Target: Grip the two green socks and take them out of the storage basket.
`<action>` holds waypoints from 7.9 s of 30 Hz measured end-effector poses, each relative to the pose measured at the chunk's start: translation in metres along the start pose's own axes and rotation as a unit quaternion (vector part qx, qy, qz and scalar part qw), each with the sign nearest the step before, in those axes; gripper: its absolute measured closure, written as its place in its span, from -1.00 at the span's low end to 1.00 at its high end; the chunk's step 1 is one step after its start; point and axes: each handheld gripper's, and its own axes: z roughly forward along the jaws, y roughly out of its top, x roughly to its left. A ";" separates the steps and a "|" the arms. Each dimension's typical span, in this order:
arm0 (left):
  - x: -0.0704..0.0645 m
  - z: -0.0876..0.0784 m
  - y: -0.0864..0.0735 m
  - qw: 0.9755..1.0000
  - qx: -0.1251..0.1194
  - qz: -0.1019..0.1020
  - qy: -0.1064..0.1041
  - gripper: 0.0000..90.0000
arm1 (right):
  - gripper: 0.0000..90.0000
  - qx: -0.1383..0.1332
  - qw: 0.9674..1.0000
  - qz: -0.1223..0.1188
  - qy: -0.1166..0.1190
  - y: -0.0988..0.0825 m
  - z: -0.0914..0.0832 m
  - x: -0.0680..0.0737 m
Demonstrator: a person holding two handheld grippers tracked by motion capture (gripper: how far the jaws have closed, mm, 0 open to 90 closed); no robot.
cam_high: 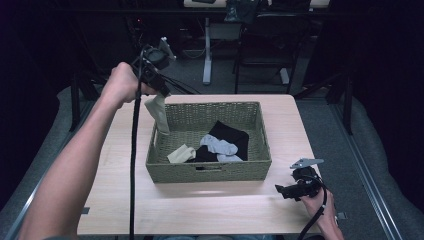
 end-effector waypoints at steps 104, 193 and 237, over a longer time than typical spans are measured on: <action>0.053 0.077 -0.164 0.985 -0.048 -0.166 0.012 -0.73 | -0.84 0.003 1.000 0.001 0.002 0.001 0.001 0.000; -0.027 0.184 -0.063 0.997 0.042 -0.032 -0.062 0.80 | -0.83 0.006 1.000 -0.001 0.006 0.001 0.001 0.000; 0.001 0.054 -0.059 0.996 -0.074 -0.032 -0.029 0.79 | -0.83 0.008 1.000 0.008 0.001 -0.003 0.000 -0.002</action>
